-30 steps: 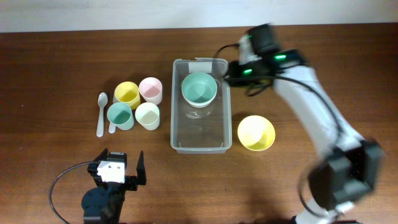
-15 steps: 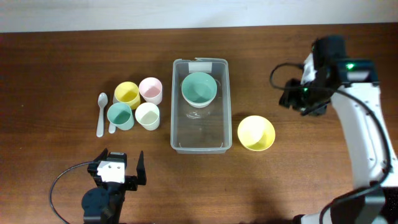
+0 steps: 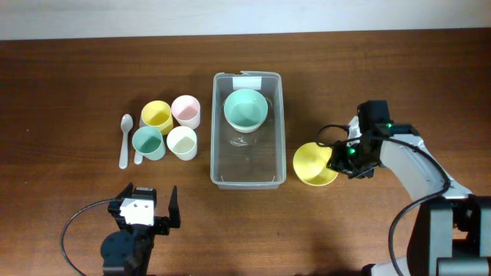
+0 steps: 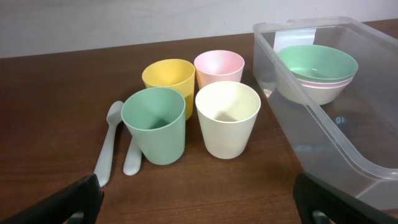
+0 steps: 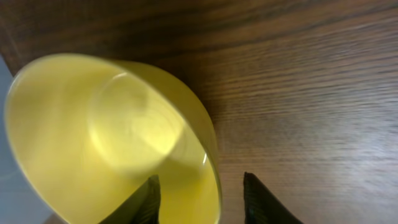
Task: Pack container
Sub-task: 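Grasp the yellow bowl rim with the right gripper, then stack the yellow bowl onto the green bowl and release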
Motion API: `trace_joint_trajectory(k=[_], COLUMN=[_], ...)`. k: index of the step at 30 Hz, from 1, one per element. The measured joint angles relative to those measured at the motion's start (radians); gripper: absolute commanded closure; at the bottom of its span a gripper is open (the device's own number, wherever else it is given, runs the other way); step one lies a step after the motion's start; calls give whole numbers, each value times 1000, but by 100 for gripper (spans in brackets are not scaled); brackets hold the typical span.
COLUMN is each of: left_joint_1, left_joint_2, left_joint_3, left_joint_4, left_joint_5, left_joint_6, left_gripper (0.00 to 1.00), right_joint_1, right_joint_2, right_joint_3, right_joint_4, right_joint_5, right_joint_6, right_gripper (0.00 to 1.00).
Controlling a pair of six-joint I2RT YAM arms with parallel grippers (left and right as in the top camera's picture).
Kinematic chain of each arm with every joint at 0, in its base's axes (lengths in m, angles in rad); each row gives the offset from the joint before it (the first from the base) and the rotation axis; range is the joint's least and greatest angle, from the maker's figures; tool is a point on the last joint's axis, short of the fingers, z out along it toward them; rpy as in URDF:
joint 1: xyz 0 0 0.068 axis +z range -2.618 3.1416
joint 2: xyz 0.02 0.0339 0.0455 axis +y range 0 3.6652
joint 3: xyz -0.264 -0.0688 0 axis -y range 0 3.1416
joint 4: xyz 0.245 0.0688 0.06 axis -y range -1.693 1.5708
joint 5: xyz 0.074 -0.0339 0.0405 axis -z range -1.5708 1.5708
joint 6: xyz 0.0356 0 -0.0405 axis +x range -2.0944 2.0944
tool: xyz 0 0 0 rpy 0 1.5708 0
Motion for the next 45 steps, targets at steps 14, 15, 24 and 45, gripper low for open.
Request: trace_joint_trajectory(k=[14, 15, 24, 45], left_joint_1=[0, 0, 0, 0], left_joint_2=[0, 0, 0, 0], left_joint_3=[0, 0, 0, 0], left_joint_4=[1, 1, 1, 0], left_joint_5=[0, 0, 0, 0], left_joint_6=[0, 0, 0, 0], left_gripper=[0, 0, 0, 0], right_joint_1=[-6, -12, -42, 350], right_joint_2=[0, 0, -112, 362], right_joint_3=[-109, -106, 200, 685], right_joint_4=[167, 161, -79, 13], right_joint_5=[-31, -34, -37, -44], right_joint_6=[61, 63, 82, 18], right_gripper=[96, 96, 96, 96])
